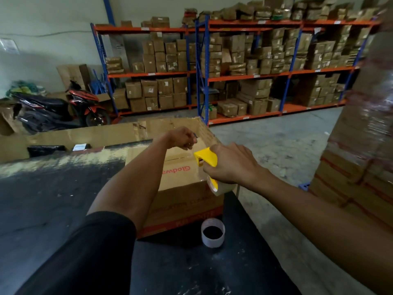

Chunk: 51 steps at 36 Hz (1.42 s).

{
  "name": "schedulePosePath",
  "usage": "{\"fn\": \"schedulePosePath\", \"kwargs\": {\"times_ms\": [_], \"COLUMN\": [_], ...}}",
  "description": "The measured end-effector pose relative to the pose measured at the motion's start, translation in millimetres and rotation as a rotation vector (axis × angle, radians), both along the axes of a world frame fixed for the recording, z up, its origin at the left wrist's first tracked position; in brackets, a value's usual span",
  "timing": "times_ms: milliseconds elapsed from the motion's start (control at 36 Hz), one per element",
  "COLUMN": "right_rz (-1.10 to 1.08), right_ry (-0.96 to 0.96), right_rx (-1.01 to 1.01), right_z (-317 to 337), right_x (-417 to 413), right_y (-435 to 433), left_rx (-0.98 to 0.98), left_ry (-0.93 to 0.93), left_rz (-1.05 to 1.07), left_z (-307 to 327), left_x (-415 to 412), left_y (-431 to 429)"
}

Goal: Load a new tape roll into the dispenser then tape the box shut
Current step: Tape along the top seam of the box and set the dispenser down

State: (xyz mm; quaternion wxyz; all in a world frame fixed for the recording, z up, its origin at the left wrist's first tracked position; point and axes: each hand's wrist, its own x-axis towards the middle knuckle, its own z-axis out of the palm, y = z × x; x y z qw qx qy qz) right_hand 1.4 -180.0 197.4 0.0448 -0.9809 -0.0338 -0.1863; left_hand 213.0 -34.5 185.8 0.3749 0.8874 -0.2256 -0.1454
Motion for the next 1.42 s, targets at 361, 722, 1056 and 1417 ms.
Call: {"fn": "schedulePosePath", "kwargs": {"times_ms": [361,722,1056,1417], "right_rz": [-0.054,-0.109,-0.17,-0.187], "right_ry": [0.242,0.395,0.509,0.596], "right_rx": [0.046,-0.006,0.011,0.01], "right_z": [-18,-8,4,12], "right_x": [92,125,130,132], "right_y": [8,14,23,29], "left_rx": [0.04,0.019,0.005,-0.165], "left_ry": [-0.305,-0.423,-0.426,-0.273], "left_rz": [0.076,0.072,0.078,0.228], "left_z": [-70,-95,-105,-95], "left_x": [64,77,80,77], "left_y": [-1,0,0,13]}}
